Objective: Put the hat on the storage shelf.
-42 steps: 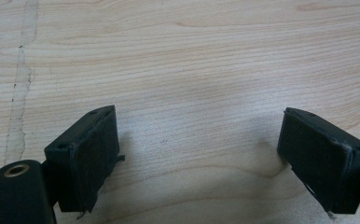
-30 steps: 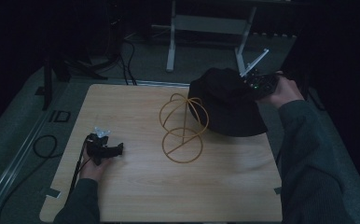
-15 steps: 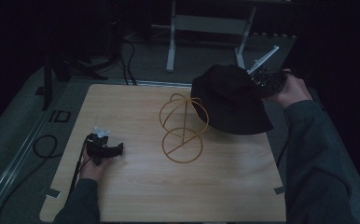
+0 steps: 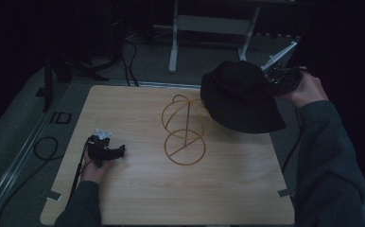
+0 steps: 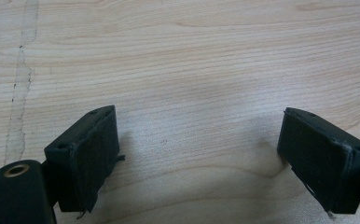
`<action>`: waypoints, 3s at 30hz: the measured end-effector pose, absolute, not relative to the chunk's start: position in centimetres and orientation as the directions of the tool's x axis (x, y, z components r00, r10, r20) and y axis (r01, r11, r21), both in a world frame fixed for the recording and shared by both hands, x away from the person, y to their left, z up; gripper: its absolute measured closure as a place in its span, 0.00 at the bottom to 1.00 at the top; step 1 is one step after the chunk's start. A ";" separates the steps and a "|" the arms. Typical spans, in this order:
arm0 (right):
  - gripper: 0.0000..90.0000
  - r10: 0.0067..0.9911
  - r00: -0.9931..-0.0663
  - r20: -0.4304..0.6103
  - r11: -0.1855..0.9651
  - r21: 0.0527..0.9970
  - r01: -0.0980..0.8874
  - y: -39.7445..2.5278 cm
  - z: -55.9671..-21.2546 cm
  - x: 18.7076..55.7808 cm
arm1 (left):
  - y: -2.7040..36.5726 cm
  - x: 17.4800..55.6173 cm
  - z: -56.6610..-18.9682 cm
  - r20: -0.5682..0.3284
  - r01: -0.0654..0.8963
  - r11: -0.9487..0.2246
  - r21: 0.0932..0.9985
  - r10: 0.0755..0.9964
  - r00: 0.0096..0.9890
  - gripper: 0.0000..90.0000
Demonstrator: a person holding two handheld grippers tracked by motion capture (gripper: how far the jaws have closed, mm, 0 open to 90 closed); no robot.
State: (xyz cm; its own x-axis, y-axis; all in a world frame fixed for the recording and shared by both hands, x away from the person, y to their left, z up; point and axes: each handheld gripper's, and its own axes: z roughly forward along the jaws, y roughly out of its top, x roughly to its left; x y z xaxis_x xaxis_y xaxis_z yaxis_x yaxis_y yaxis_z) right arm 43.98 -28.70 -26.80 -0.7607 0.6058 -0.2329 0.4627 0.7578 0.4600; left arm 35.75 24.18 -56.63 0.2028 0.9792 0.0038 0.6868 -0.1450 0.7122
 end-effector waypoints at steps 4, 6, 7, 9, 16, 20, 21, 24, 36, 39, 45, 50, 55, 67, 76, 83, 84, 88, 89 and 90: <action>0.96 0.616 -0.752 -0.233 0.747 0.476 0.464 -29.4 -26.3 43.7 | 24.2 35.8 -56.6 0.003 0.687 -0.144 0.713 0.979 0.202 0.14; 0.96 0.620 -0.750 -0.231 0.742 0.485 0.464 -29.7 -25.9 43.5 | 24.2 35.8 -56.6 0.003 0.687 -0.143 0.713 0.979 0.201 0.14; 0.96 0.620 -0.750 -0.231 0.742 0.485 0.464 -29.7 -25.9 43.5 | 24.2 35.8 -56.6 0.003 0.687 -0.144 0.713 0.979 0.202 0.14; 0.96 0.620 -0.749 -0.234 0.740 0.490 0.460 -30.0 -25.6 43.3 | 24.2 35.8 -56.6 0.002 0.686 -0.142 0.713 0.980 0.200 0.14; 0.96 0.618 -0.753 -0.226 0.732 0.515 0.446 -31.0 -24.8 42.5 | 24.2 35.8 -56.6 0.003 0.687 -0.144 0.713 0.979 0.202 0.14; 0.96 0.620 -0.753 -0.222 0.724 0.532 0.439 -31.5 -24.5 42.1 | 24.2 35.8 -56.6 0.004 0.687 -0.144 0.712 0.979 0.202 0.14; 0.96 0.620 -0.753 -0.222 0.724 0.532 0.439 -31.5 -24.5 42.1 | 24.2 35.8 -56.6 0.003 0.688 -0.144 0.712 0.979 0.202 0.14; 0.96 0.616 -0.757 -0.217 0.716 0.555 0.424 -31.9 -24.0 41.6 | 24.2 35.8 -56.6 0.003 0.687 -0.144 0.713 0.979 0.202 0.14; 0.96 0.582 -0.787 -0.205 0.718 0.585 0.378 -31.7 -22.9 40.8 | 24.2 35.8 -56.6 0.004 0.687 -0.146 0.712 0.979 0.203 0.14; 0.96 0.576 -0.792 -0.203 0.716 0.592 0.369 -31.5 -22.7 40.6 | 24.2 35.8 -56.6 0.004 0.687 -0.145 0.712 0.979 0.203 0.14; 0.96 0.557 -0.806 -0.201 0.714 0.611 0.341 -31.0 -22.6 40.5 | 24.2 35.8 -56.6 0.005 0.687 -0.147 0.711 0.979 0.205 0.14; 0.96 0.541 -0.817 -0.200 0.720 0.612 0.327 -30.6 -22.5 40.4 | 24.2 35.8 -56.6 0.005 0.687 -0.148 0.711 0.979 0.206 0.14; 0.96 0.532 -0.822 -0.203 0.726 0.609 0.320 -30.2 -22.5 40.3 | 24.2 35.8 -56.6 0.005 0.687 -0.149 0.711 0.978 0.207 0.14; 0.96 0.504 -0.838 -0.211 0.738 0.609 0.290 -29.2 -22.4 40.0 | 24.1 35.9 -56.6 0.005 0.688 -0.150 0.710 0.978 0.207 0.14; 0.96 0.477 -0.852 -0.215 0.740 0.622 0.257 -28.3 -22.1 39.8 | 24.1 35.9 -56.6 0.007 0.689 -0.152 0.709 0.978 0.209 0.14; 0.96 0.455 -0.864 -0.213 0.747 0.620 0.240 -27.4 -22.0 39.7 | 24.1 35.9 -56.6 0.007 0.688 -0.153 0.709 0.977 0.211 0.14; 0.96 0.447 -0.868 -0.215 0.747 0.624 0.230 -27.1 -22.0 39.7 | 24.1 35.9 -56.6 0.006 0.689 -0.153 0.709 0.977 0.211 0.14; 0.96 0.438 -0.873 -0.215 0.747 0.627 0.220 -26.8 -21.8 39.6 | 24.1 35.9 -56.6 0.006 0.689 -0.154 0.708 0.977 0.211 0.14; 0.96 0.433 -0.875 -0.215 0.748 0.628 0.216 -26.6 -21.8 39.5 | 24.1 35.9 -56.6 0.006 0.689 -0.154 0.708 0.977 0.211 0.14; 0.96 0.424 -0.879 -0.217 0.749 0.629 0.207 -26.4 -21.8 39.5 | 24.1 35.9 -56.6 0.006 0.689 -0.154 0.708 0.977 0.211 0.14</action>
State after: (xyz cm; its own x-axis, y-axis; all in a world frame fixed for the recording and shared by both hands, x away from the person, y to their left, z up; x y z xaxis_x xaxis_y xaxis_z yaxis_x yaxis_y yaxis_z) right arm 39.52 -26.38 -21.75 -0.8792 0.4243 -0.2165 0.2069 0.7495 0.6289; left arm 35.92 24.12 -56.58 0.2114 0.9774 0.0064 0.6890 -0.1537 0.7083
